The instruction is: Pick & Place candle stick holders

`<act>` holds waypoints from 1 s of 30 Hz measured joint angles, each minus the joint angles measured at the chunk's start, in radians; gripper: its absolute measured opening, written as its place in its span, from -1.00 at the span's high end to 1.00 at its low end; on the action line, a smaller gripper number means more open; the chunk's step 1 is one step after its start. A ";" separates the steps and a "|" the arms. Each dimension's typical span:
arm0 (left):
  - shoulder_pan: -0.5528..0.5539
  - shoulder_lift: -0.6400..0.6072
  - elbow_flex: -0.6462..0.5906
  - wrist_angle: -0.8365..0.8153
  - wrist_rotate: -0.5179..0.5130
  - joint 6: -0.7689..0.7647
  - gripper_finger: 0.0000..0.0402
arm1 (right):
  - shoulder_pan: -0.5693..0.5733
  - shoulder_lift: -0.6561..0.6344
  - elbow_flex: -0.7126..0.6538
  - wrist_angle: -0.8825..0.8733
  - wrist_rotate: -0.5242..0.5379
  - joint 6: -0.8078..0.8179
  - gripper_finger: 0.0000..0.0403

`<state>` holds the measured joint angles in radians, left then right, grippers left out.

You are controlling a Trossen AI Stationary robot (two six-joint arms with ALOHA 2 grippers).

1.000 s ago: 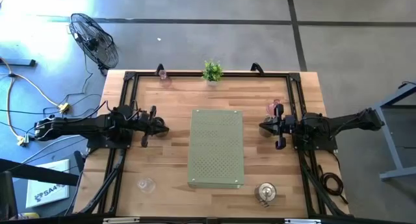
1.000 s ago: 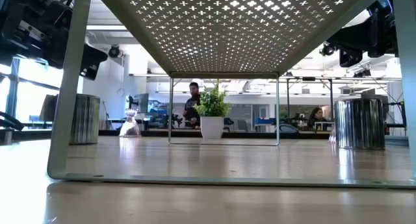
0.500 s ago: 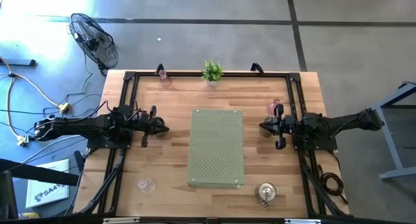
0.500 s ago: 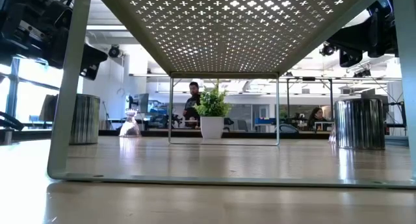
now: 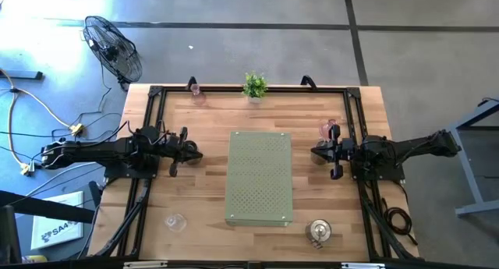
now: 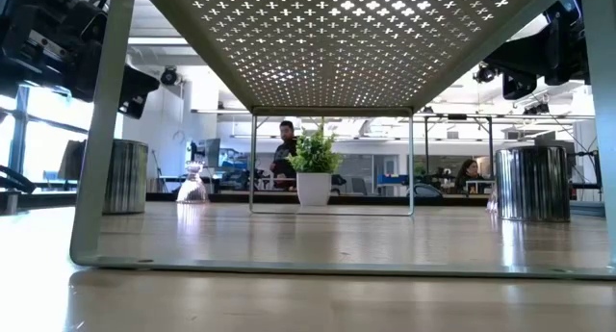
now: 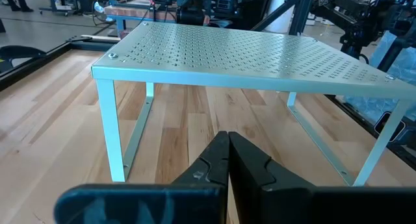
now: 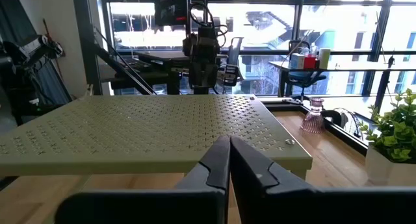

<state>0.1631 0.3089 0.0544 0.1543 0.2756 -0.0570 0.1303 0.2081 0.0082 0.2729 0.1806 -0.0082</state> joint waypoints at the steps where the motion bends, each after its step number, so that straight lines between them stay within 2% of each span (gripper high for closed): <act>1: 0.000 0.000 0.000 0.000 0.000 0.000 1.00 | 0.000 0.000 0.000 0.000 0.000 0.000 0.97; 22: 0.000 0.000 0.000 0.002 -0.001 0.000 1.00 | 0.000 0.000 0.000 0.000 0.000 0.000 0.97; 26: 0.000 -0.001 0.000 0.033 -0.047 0.000 1.00 | 0.000 0.000 0.000 0.000 0.000 0.000 0.98; 30: 0.000 0.000 0.000 0.029 -0.052 0.000 1.00 | 0.000 0.000 0.000 0.000 0.000 0.000 0.99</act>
<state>0.1635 0.3092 0.0544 0.1829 0.2237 -0.0566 0.1304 0.2081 0.0083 0.2727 0.1810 -0.0079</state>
